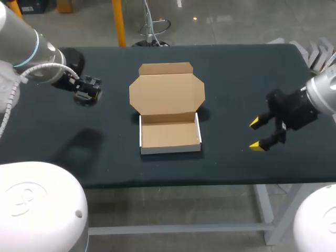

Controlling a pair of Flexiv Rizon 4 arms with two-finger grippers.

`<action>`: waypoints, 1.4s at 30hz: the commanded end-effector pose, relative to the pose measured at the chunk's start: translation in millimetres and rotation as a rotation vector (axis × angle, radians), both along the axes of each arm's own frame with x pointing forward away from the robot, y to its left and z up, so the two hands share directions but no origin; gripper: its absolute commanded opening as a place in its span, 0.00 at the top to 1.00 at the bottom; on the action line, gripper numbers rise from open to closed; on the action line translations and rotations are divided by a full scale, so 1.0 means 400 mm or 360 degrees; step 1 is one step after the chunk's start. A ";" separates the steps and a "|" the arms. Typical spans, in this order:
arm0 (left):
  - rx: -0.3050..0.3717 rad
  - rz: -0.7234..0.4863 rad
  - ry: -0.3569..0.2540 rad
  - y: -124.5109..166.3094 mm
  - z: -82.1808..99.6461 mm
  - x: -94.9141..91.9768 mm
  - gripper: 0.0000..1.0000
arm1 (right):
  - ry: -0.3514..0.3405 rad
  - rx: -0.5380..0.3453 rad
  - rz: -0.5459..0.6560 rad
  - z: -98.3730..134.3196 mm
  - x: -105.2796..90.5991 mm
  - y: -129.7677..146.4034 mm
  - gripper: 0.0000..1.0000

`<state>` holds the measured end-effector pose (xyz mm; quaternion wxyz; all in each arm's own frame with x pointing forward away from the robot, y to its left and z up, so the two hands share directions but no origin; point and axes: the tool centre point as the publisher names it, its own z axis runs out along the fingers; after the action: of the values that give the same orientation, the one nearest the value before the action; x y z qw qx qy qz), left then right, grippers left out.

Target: Assemble the packaging by folding the flat box into shape, placing the metal phone stand inside, and closing the box properly

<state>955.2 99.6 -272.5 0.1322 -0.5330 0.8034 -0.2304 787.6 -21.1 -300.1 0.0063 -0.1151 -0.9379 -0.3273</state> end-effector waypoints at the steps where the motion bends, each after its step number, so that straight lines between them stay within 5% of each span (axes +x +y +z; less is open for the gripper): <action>1: 0.0020 -0.0009 0.0015 -0.019 0.003 0.005 1.00 | -0.0005 -0.0054 -0.0038 -0.017 0.010 0.022 0.00; 23: 0.0100 -0.0091 0.0075 -0.110 0.015 -0.034 1.00 | 0.0022 -0.0089 -0.0130 -0.085 0.040 0.034 0.00; 42: 0.0147 -0.0442 0.0210 -0.328 -0.016 -0.123 1.00 | 0.0022 -0.0089 -0.0130 -0.085 0.040 0.034 0.00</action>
<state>902.2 -19.2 -274.0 0.0717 -0.4264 0.8828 -0.1837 804.3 -6.0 -335.7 -0.0050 -0.1568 -0.9416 -0.2981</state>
